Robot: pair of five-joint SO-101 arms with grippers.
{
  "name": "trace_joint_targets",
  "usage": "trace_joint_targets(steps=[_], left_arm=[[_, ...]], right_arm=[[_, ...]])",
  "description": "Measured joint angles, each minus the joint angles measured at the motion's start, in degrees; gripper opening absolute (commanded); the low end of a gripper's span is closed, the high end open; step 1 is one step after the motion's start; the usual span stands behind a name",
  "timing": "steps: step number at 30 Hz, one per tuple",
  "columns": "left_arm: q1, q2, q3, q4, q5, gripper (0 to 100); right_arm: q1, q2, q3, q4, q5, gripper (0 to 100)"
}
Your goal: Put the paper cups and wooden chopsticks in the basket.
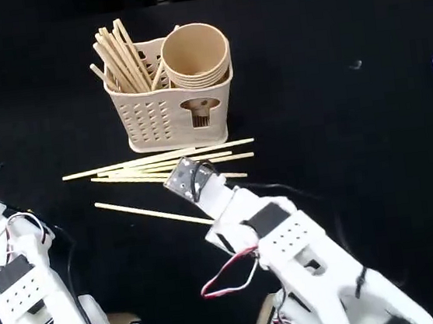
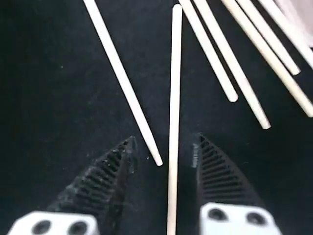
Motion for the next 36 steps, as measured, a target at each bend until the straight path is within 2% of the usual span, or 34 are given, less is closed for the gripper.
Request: trace_joint_targets(steps=[12, 14, 16, 17, 26, 36], left_arm=[[0.0, 0.0, 0.0, 0.0, 0.0, 13], [0.0, 0.0, 0.0, 0.0, 0.0, 13], [0.0, 0.0, 0.0, 0.0, 0.0, 13], [0.0, 0.0, 0.0, 0.0, 0.0, 13], [0.0, 0.0, 0.0, 0.0, 0.0, 13], [0.0, 0.0, 0.0, 0.0, 0.0, 13]], right_arm=[[0.0, 20.4, -7.1, -7.0, 0.5, 17.9], [0.0, 21.5, -7.8, -7.0, 2.1, 13.2], [0.1, 21.6, -8.0, -7.0, 4.5, 2.3], [0.2, 21.6, -8.1, -7.0, 5.7, 0.7], [0.2, 21.5, -8.9, -4.6, 8.7, 1.0], [-7.7, 8.8, -6.2, 6.6, 8.9, 1.0]])
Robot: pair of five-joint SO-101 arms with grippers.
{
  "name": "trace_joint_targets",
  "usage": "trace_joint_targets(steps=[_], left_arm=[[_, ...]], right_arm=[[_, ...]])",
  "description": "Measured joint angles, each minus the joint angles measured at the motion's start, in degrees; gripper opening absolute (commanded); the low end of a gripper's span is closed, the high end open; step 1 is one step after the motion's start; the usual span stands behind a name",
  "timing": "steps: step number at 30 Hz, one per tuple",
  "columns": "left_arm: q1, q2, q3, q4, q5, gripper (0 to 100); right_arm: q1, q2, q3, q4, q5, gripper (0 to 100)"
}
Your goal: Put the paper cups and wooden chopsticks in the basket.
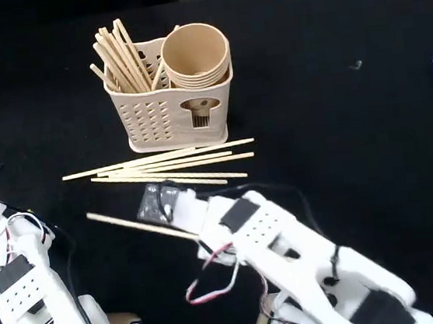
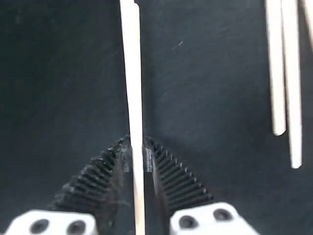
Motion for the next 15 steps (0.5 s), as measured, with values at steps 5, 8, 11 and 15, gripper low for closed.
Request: trace_joint_targets(steps=[5, 8, 11, 15], left_arm=[[0.0, 0.0, 0.0, 0.0, 0.0, 13], [0.0, 0.0, 0.0, 0.0, 0.0, 13], [0.0, 0.0, 0.0, 0.0, 0.0, 13], [0.0, 0.0, 0.0, 0.0, 0.0, 13]], right_arm=[[3.3, -6.5, 4.6, 0.8, 1.9, 1.1], [4.0, -9.7, 4.9, 0.8, 3.4, 1.1], [4.4, -11.3, 5.1, 0.8, 3.8, 1.1], [4.4, -11.3, 6.9, 0.4, 3.9, 1.1]])
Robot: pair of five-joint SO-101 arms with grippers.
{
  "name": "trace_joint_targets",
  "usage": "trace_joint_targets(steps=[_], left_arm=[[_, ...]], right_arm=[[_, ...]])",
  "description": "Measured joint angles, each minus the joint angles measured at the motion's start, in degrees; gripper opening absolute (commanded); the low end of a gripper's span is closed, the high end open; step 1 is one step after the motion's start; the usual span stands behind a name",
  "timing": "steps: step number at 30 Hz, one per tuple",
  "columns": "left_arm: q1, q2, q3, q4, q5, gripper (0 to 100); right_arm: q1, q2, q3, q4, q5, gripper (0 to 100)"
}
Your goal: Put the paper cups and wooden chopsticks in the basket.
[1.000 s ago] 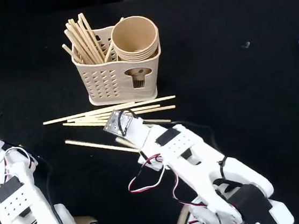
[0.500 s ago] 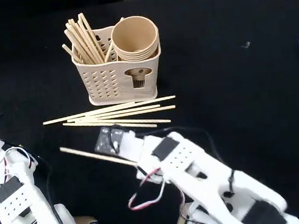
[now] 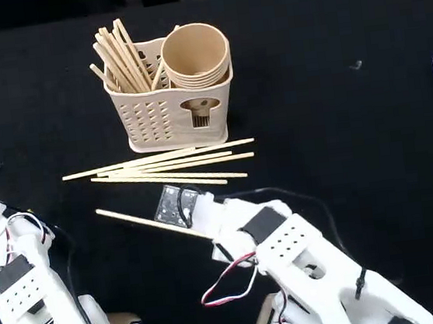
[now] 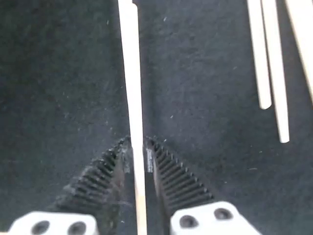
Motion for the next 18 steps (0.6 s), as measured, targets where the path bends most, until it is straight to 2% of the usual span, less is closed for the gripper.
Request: trace_joint_targets(steps=[12, 15, 18], left_arm=[[0.0, 0.0, 0.0, 0.0, 0.0, 13], [0.0, 0.0, 0.0, 0.0, 0.0, 13], [0.0, 0.0, 0.0, 0.0, 0.0, 13]], right_arm=[[6.5, 6.9, 1.1, -4.5, 2.7, 1.1], [6.5, 6.9, -4.1, -1.0, 0.2, 1.1], [2.6, 6.9, -12.6, 6.3, -3.4, 1.1]])
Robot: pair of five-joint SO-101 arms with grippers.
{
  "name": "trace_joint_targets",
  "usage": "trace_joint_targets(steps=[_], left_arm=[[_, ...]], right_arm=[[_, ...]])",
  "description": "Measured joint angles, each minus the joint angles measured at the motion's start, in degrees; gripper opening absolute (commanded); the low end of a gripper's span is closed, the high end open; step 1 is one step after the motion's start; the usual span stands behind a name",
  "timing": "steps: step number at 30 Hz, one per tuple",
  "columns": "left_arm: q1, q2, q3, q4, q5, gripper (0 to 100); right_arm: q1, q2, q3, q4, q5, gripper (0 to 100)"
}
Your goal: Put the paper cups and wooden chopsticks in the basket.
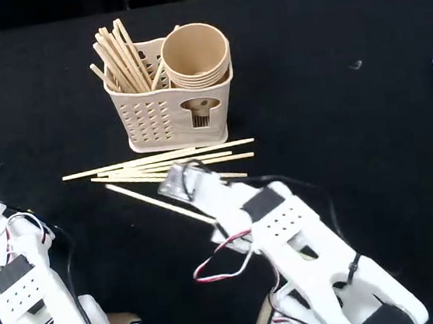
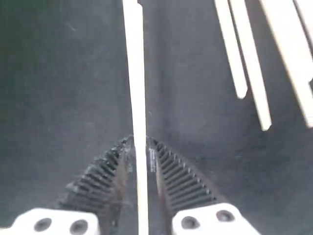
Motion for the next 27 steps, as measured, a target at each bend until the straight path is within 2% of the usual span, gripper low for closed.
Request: trace_joint_targets(steps=[4, 15, 21, 27], left_arm=[[0.0, 0.0, 0.0, 0.0, 0.0, 13], [0.0, 0.0, 0.0, 0.0, 0.0, 13], [0.0, 0.0, 0.0, 0.0, 0.0, 13], [0.0, 0.0, 0.0, 0.0, 0.0, 13]], right_arm=[[-4.7, -2.8, -9.1, 4.9, -1.8, 1.1], [-9.6, -16.8, -21.6, 4.7, -6.0, 1.1], [-9.8, -18.7, -22.2, -11.0, -6.7, 1.1], [-9.4, -18.7, -22.2, -29.2, -16.4, 1.1]])
